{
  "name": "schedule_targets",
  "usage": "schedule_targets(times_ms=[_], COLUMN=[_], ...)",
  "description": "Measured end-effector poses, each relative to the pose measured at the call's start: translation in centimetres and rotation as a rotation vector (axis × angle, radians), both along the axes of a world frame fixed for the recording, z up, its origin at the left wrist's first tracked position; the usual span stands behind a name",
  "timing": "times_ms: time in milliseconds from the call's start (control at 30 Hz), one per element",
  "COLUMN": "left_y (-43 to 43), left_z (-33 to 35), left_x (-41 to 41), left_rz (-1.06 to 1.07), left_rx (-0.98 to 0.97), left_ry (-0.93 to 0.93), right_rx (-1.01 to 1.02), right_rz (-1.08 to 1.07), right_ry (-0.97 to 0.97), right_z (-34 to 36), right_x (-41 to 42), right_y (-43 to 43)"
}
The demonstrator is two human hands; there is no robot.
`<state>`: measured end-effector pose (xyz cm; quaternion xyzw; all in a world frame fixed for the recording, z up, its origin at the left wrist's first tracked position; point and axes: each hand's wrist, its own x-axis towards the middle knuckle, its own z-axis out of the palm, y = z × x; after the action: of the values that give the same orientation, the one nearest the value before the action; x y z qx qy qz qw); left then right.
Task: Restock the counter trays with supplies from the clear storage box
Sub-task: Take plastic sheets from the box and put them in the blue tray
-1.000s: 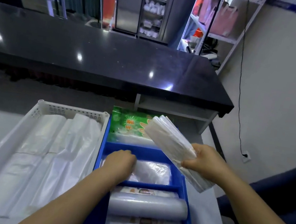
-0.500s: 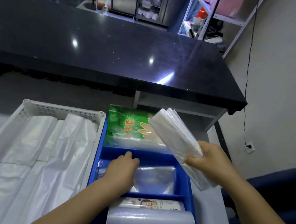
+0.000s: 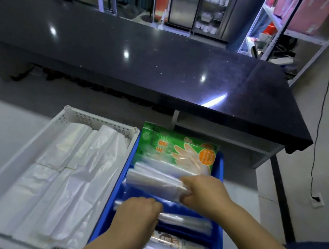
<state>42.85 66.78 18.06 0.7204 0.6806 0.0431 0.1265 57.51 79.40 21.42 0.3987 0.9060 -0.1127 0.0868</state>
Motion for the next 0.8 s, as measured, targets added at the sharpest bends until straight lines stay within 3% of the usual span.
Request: schedule_targets(times_ms=[400,500,800], left_y=[-0.2,-0.2,0.2], left_z=[-0.8,-0.7,-0.1], left_x=[0.2,0.3,0.4], left_rz=[0.108,0.114,0.085], left_rx=[0.089,0.071,0.063], left_ry=[-0.133,-0.119,-0.082], right_rx=[-0.27,-0.213,0.219], right_rz=[0.084,0.083,0.191], right_ry=[-0.009,-0.001,0.105], right_z=[-3.1,-3.1,-2.2], right_x=[-1.0,-1.1,1.0], right_y=[0.7,0.6,-0.2])
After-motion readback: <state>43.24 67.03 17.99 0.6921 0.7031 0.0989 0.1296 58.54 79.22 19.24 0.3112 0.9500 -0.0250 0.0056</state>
